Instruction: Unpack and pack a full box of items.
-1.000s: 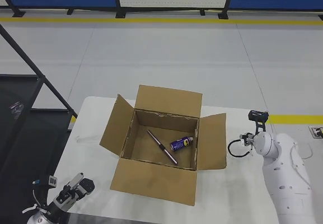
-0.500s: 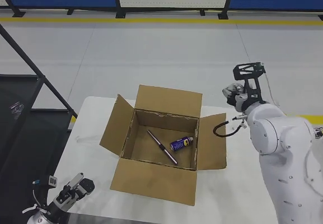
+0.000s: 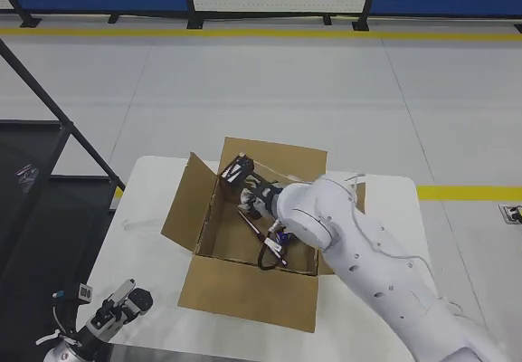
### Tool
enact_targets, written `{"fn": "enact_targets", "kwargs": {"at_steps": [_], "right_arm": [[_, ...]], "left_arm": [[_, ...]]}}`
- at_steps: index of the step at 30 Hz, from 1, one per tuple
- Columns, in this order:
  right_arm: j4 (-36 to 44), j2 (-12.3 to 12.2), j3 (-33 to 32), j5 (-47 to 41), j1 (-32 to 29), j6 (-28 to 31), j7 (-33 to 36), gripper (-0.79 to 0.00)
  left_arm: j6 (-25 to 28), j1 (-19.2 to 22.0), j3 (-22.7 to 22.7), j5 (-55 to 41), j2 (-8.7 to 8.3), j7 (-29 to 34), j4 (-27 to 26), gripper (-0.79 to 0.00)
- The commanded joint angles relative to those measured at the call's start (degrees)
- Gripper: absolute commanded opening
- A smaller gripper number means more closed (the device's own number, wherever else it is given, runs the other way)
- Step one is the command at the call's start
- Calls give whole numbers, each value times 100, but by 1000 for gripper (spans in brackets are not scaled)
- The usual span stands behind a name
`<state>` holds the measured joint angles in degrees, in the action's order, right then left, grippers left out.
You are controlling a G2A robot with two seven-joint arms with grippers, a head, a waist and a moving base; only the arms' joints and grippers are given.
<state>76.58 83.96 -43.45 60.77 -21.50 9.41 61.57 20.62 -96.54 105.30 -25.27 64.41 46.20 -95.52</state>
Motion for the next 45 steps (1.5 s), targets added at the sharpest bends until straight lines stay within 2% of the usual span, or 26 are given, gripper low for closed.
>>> {"fn": "enact_targets", "kwargs": {"at_steps": [1,4,9,16,22,23,27,32,44,45], "right_arm": [[-514,132,319,-263,148,53,-36,-785],[-1263,356,816,-6,371,-207,-75,-785],[-2475,678,1125,-43,629,-590,-476,-785],[-3790,960,1040,-497,802,-697,-1167,-785],[-4497,1167,1046,-673,896,-667,-1463,-785],[-4572,1200,1053,-686,915,-644,-1493,-603],[-4796,1313,1068,-725,977,-528,-1605,-483],[-4982,1407,1069,-714,1048,-391,-1696,-428],[-5179,1517,1011,-615,1145,-209,-1744,-394],[-5186,1521,1002,-609,1148,-199,-1741,-326]], "left_arm": [[0,0,0,0,0,0,0,0],[0,0,0,0,0,0,0,0],[0,0,0,0,0,0,0,0],[0,0,0,0,0,0,0,0],[0,0,0,0,0,0,0,0],[0,0,0,0,0,0,0,0],[0,0,0,0,0,0,0,0],[0,0,0,0,0,0,0,0],[0,0,0,0,0,0,0,0],[0,0,0,0,0,0,0,0]]}}
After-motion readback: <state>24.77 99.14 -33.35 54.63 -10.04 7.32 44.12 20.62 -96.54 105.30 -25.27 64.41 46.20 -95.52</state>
